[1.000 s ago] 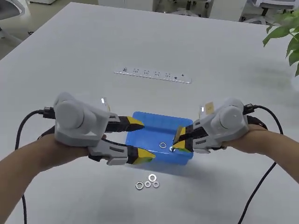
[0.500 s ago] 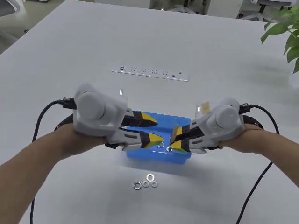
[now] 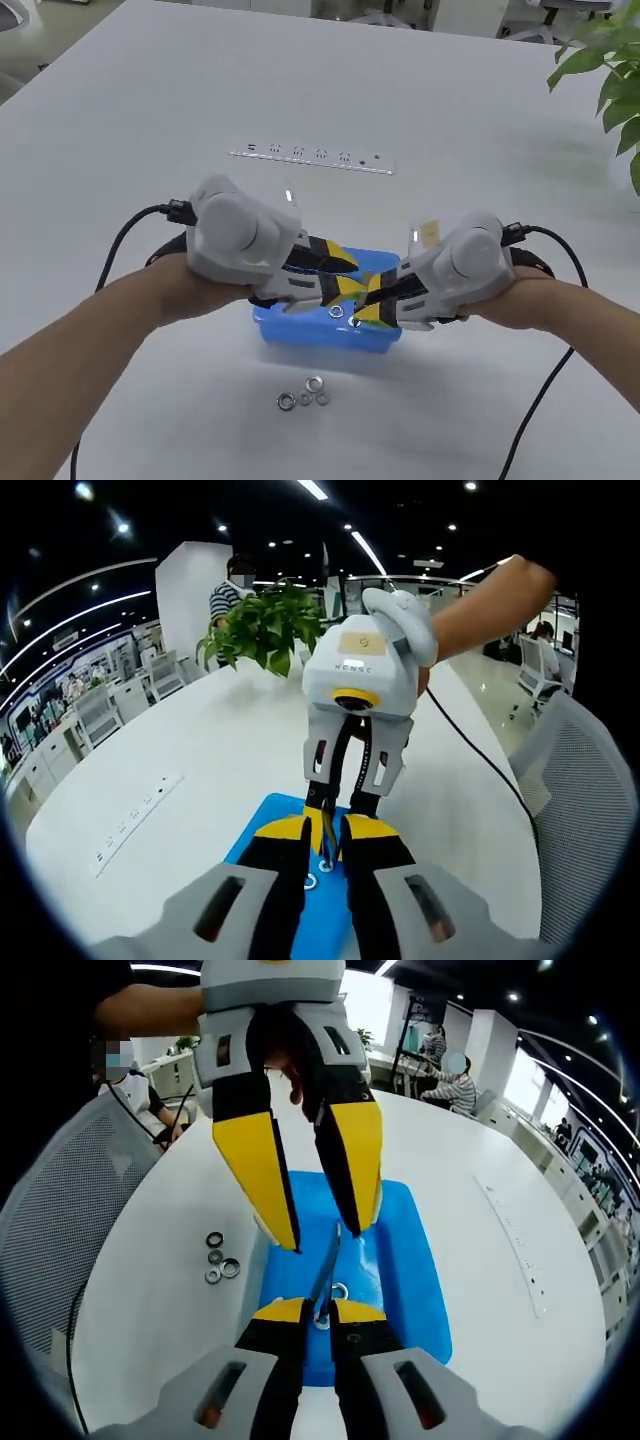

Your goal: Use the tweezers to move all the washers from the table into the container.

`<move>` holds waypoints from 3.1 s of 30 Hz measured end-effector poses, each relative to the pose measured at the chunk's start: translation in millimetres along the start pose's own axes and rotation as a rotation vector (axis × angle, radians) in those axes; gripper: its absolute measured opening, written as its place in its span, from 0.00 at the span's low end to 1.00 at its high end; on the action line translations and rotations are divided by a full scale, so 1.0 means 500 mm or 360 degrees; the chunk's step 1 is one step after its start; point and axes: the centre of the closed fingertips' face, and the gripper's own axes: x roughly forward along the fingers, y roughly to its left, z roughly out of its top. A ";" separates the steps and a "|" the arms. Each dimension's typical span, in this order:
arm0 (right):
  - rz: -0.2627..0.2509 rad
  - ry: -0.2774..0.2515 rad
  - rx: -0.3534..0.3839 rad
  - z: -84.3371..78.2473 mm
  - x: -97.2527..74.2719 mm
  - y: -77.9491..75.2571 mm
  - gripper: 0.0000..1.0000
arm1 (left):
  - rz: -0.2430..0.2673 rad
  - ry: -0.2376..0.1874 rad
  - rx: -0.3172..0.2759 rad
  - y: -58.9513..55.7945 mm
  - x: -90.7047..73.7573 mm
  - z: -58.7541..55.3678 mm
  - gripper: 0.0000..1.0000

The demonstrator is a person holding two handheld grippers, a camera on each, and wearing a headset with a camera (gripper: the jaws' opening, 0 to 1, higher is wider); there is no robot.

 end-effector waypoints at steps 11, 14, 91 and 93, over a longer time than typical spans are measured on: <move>-0.0002 -0.0001 -0.0007 0.000 0.000 -0.001 0.10 | -0.0020 -0.0001 0.0052 0.002 0.015 0.005 0.07; -0.0004 -0.0002 -0.0014 -0.001 0.000 -0.001 0.10 | -0.0027 -0.0008 0.0051 0.000 0.014 0.006 0.07; -0.0368 -0.0158 0.0398 0.016 -0.156 0.081 0.84 | 0.0017 -0.0003 -0.0023 -0.033 -0.099 0.062 0.05; -0.0382 -0.0161 0.0406 0.012 -0.158 0.085 0.87 | 0.0019 -0.0006 -0.0027 -0.035 -0.103 0.064 0.05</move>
